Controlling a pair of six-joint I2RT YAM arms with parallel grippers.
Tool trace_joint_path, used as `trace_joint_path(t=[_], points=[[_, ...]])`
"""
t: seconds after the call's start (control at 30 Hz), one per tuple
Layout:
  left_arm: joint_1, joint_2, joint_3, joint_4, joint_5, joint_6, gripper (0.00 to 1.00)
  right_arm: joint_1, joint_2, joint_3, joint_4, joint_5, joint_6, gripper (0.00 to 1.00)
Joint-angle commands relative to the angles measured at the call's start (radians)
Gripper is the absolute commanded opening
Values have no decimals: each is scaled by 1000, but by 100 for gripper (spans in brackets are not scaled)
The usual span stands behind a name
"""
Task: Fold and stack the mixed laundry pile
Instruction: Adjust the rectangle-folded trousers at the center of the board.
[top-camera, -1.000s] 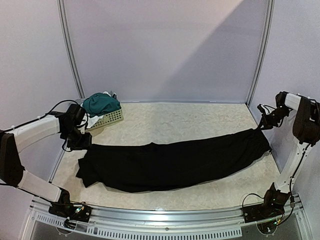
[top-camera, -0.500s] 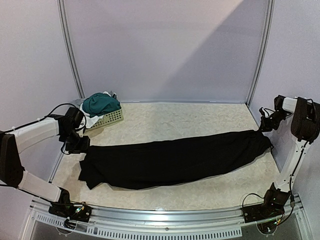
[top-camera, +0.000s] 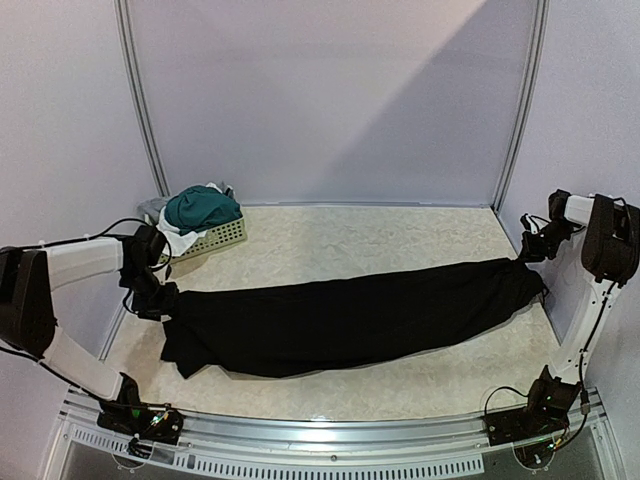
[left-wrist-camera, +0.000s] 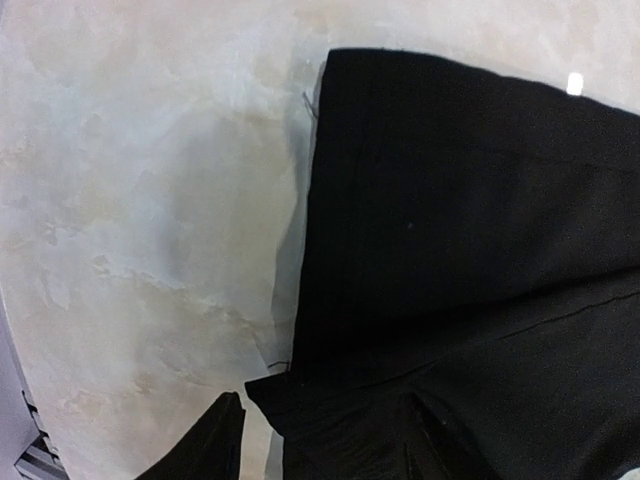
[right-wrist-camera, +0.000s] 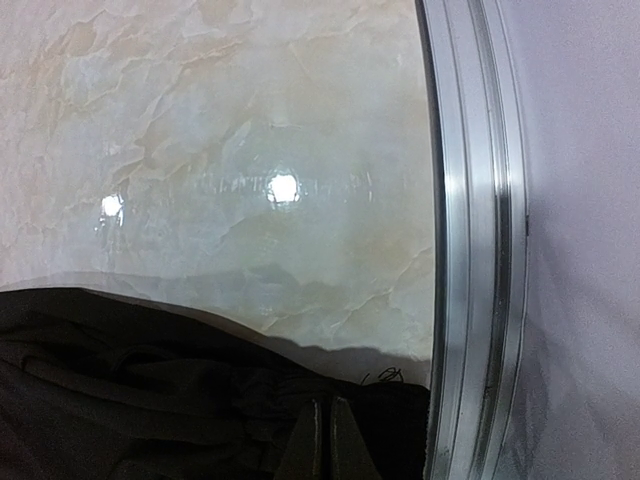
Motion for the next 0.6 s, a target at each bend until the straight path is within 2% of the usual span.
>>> trace_joint_path(t=[0.0,0.13,0.23,0.57], points=[[33,74,0,-17,11,-10,52,-9,7,26,14,-20,-7,0],[62,120,3,-10,24,-5,49,-9,9,26,14,-28,-13,0],[72,143,2,2,33,-1,42,-9,13,27,14,-30,-18,0],[76,94,7,27,64,26,3,-9,33,20,19,-39,-23,0]])
